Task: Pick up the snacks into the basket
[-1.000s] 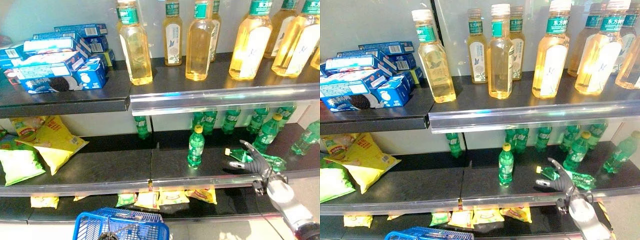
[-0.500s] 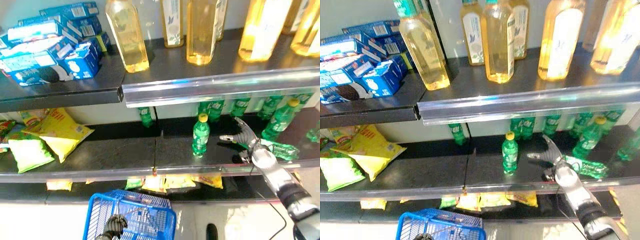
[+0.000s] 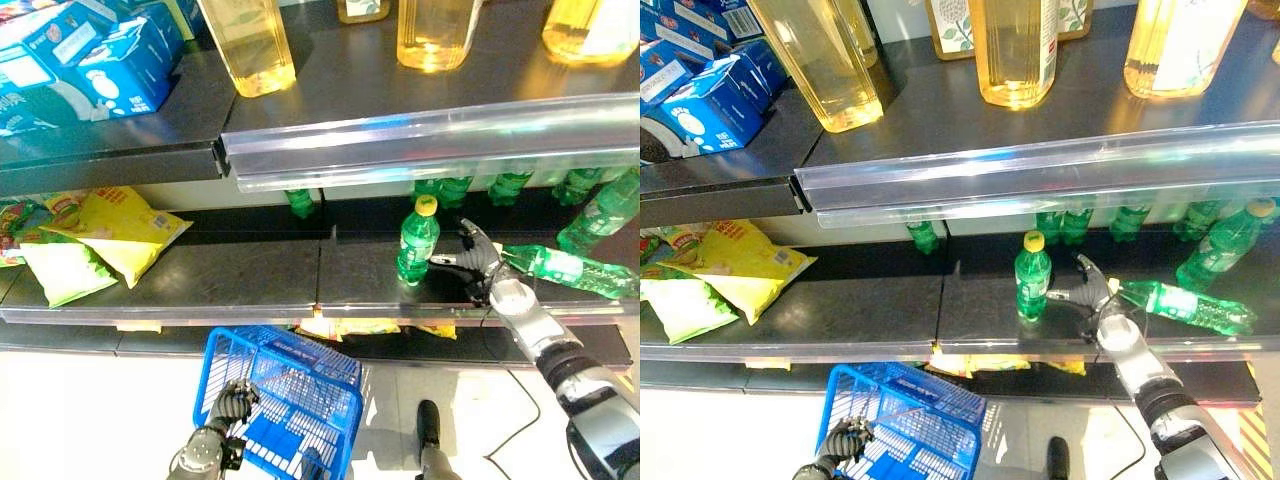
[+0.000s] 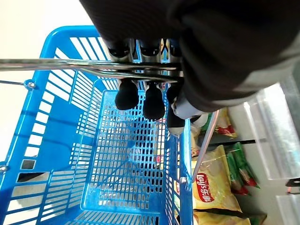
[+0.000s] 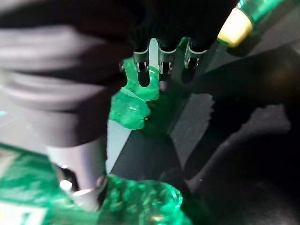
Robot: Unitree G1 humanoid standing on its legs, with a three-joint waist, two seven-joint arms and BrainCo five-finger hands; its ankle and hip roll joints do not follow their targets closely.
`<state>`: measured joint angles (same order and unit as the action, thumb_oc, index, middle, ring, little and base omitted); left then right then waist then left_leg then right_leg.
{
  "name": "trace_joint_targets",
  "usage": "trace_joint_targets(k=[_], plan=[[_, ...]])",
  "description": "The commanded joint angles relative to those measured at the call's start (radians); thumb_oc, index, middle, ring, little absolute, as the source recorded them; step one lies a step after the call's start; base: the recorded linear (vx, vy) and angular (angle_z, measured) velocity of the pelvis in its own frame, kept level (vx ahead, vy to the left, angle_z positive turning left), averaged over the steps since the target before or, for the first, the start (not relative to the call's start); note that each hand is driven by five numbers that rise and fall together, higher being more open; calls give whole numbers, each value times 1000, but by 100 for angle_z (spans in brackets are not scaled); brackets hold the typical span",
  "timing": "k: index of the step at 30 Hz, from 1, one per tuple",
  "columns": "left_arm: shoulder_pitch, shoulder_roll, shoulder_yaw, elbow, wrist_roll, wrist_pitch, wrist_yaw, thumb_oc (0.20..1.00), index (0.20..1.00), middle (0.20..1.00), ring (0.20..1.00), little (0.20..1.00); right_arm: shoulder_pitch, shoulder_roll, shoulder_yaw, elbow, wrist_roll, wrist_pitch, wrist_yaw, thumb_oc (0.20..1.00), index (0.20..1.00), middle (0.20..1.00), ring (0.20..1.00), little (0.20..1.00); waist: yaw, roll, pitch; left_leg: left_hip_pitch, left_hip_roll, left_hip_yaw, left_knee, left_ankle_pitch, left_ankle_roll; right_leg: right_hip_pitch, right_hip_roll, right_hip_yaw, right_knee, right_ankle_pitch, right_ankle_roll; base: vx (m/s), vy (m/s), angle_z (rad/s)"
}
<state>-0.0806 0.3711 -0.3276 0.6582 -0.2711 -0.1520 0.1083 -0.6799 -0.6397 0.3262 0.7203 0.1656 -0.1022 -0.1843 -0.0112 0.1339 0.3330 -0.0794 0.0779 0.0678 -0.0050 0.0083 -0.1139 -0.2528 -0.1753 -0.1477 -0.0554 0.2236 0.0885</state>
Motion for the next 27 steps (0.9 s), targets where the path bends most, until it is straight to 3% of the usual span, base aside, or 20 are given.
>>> trace_joint_targets(k=[1, 10, 21, 27], plan=[[-6, 83, -16, -88, -26, -72, 16, 200, 200, 200, 200, 200, -103, -6, 28, 10, 28, -32, -28, 1000, 1000, 1000, 1000, 1000, 18, -29, -31, -99, -13, -57, 92, -13, -9, -73, -56, 69, 272, -233, 96, 8, -16, 3], [6, 78, -17, -79, -17, -71, 28, 200, 200, 200, 200, 200, -111, -9, 30, 10, 19, -33, -32, 1000, 1000, 1000, 1000, 1000, 21, -14, -23, -93, -17, -67, 64, -3, -4, -79, -59, 67, 289, -240, 97, -6, -2, 4], [-17, 92, -65, -112, -46, -78, 31, 200, 200, 200, 200, 200, -369, 15, 95, 247, 60, -23, -72, 1000, 1000, 1000, 1000, 1000, 51, 3, -3, -124, -21, -84, 58, 14, -8, -108, -52, 62, 293, -236, 95, -3, -7, 1], [-20, 89, -77, -113, -36, -71, 34, 200, 200, 200, 200, 200, -373, 28, 109, 241, 59, -19, -66, 1000, 1000, 1000, 1000, 1000, 61, -2, 8, -133, -23, -102, 59, 21, -9, -110, -52, 52, 303, -241, 91, 0, -14, 8]])
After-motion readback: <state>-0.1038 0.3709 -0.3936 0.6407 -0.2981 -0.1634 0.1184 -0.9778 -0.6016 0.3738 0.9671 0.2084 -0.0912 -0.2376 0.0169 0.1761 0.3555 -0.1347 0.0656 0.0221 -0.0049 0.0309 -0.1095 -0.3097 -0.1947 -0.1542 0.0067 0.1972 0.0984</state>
